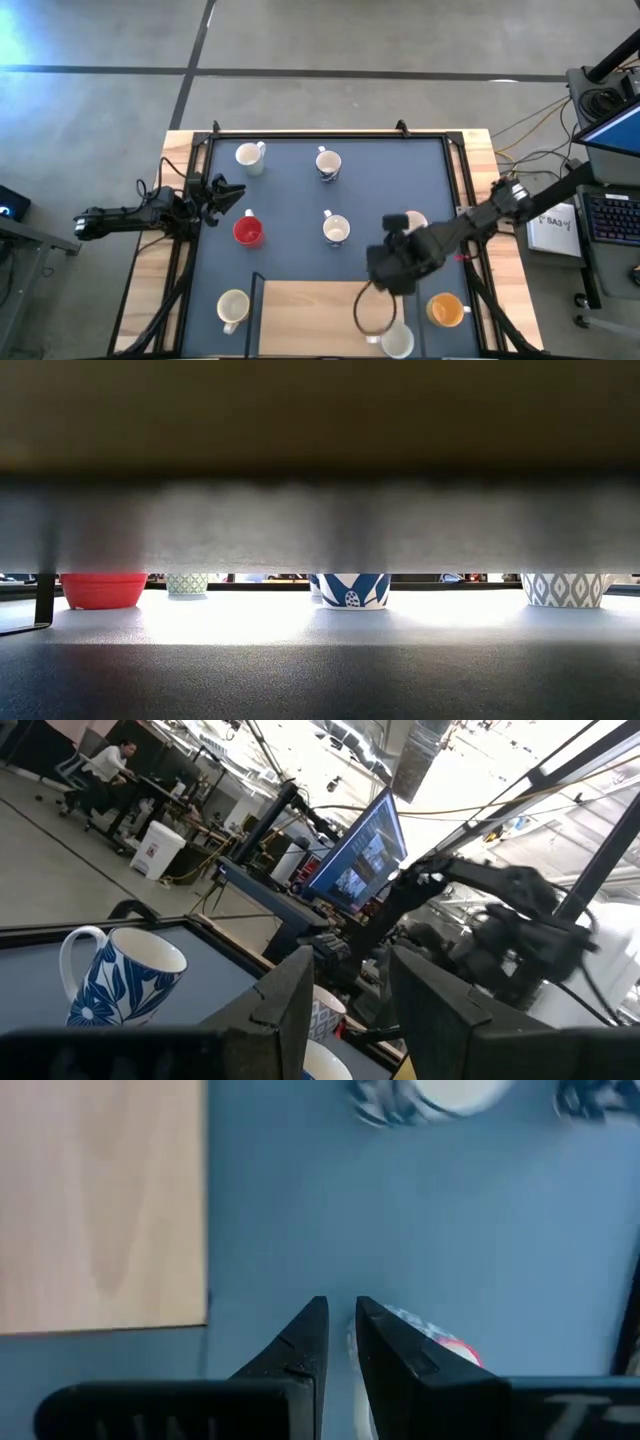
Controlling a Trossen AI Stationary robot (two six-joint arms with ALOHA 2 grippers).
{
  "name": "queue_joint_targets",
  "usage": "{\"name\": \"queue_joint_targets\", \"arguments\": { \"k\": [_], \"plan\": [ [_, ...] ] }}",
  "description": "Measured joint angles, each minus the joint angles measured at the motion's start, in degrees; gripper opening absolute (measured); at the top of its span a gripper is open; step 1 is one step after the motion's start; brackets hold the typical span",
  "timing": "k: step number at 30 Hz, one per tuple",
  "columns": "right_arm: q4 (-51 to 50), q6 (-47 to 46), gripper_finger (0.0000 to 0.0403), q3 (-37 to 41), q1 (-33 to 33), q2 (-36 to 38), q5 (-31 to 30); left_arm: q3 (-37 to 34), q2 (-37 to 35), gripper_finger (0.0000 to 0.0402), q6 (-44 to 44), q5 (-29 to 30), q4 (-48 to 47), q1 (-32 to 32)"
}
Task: Place coffee mugs
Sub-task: Put the grey patterned mug on the shelf
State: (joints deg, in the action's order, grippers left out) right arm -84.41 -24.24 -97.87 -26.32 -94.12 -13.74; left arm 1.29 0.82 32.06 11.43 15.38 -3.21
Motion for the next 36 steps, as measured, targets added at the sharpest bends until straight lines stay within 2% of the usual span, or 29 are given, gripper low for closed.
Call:
{"name": "queue_joint_targets", "arguments": {
  "k": [5, 9, 11, 16, 21, 26, 31, 36],
  "plan": [
    [10.56, -4.99, 0.0044, 12.46, 5.96, 8.19, 0.66, 0.00, 0.00, 0.0116, -0.01, -0.01, -0.04, -0.01],
    [17.13, -9.92, 0.0046, 20.81, 11.81, 13.05, 6.28, 0.00, 0.00, 0.0116, 0.00, -0.01, -0.04, -0.01],
    [18.51, -11.67, 0.0055, 23.90, 14.43, 14.67, 8.81, 0.01, 0.00, 0.0116, -0.01, 0.01, -0.02, -0.01],
    [18.70, -16.42, 0.0098, 29.07, 18.73, 17.75, 9.73, 0.01, 0.00, 0.0116, 0.01, -0.01, -0.02, 0.00],
    [19.00, -25.81, 0.0146, 32.13, 19.62, 19.34, 9.76, 0.00, 0.00, 0.0116, 0.00, -0.01, -0.02, 0.01],
    [19.20, -33.28, 0.0171, 34.95, 19.62, 19.42, 9.66, 0.01, 0.00, 0.0116, 0.00, -0.01, -0.02, 0.01],
    [21.04, -36.27, 0.0174, 37.94, 19.62, 18.16, 9.32, 0.00, 0.00, 0.0116, 0.01, 0.00, -0.02, -0.01],
    [24.21, -36.30, 0.0156, 40.32, 19.62, 16.97, 9.75, 0.01, 0.00, 0.0116, 0.00, 0.01, -0.02, 0.00]
  ]
}}
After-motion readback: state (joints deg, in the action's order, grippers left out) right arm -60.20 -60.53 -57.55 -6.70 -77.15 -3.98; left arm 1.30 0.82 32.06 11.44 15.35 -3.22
